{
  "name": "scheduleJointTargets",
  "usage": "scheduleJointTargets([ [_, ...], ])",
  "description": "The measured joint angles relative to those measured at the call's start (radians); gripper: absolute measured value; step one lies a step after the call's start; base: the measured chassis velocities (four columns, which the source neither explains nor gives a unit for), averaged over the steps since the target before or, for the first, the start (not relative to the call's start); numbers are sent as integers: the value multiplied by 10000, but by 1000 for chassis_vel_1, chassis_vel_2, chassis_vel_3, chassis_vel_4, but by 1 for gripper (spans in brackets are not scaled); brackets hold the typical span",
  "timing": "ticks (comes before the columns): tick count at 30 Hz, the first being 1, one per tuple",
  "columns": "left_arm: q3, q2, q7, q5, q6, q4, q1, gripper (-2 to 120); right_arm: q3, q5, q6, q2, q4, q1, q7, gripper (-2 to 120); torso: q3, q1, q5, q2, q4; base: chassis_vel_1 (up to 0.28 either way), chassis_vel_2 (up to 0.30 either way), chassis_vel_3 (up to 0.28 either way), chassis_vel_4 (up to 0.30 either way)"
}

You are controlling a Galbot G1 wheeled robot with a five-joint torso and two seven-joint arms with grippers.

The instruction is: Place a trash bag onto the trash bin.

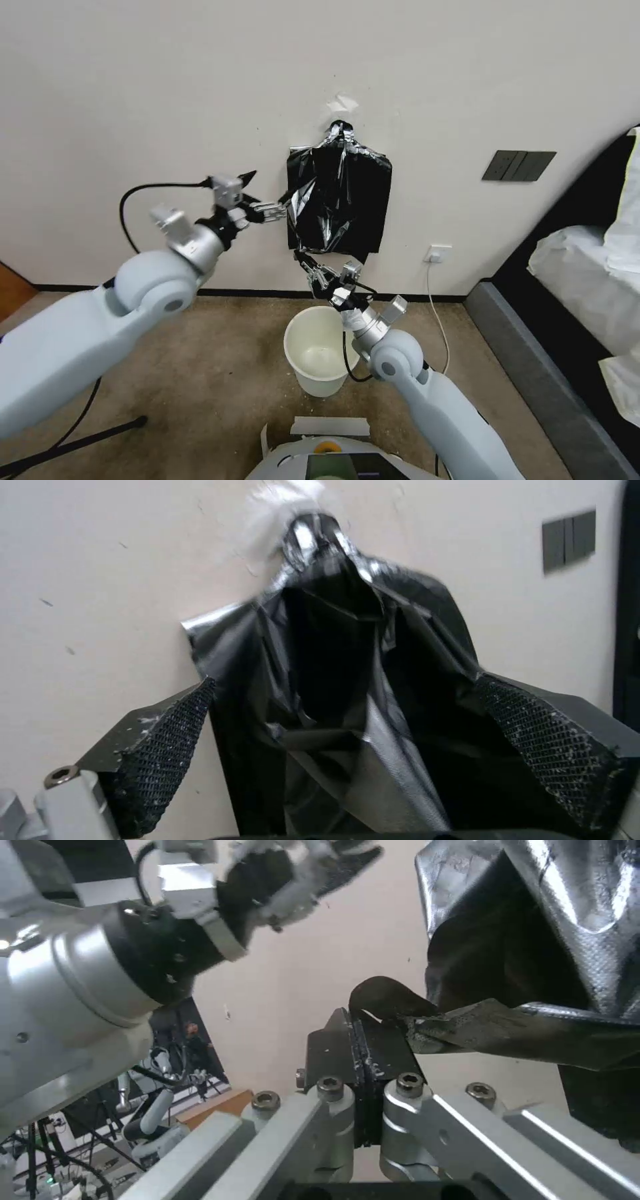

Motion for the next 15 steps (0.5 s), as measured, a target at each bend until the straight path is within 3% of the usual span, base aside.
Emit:
scheduleJointTargets([
  [4, 919, -406, -104, -151, 382, 329, -1070, 100, 69, 15, 24, 42, 22, -17, -55, 0, -1, 0, -1, 0, 1, 0, 0, 0, 0],
  [9, 1235, -762, -452, -478, 818, 553, -1518, 99, 124, 51, 43, 13, 40, -54, -73, 0, 0, 0, 0, 0, -4, 0, 0, 0, 0],
  [15, 1374, -840, -900, -760, 1173, 605, -1549, 83, 216, 187, 54, -41, 73, -75, -90, 0, -1, 0, -1, 0, 1, 0, 0, 0, 0],
])
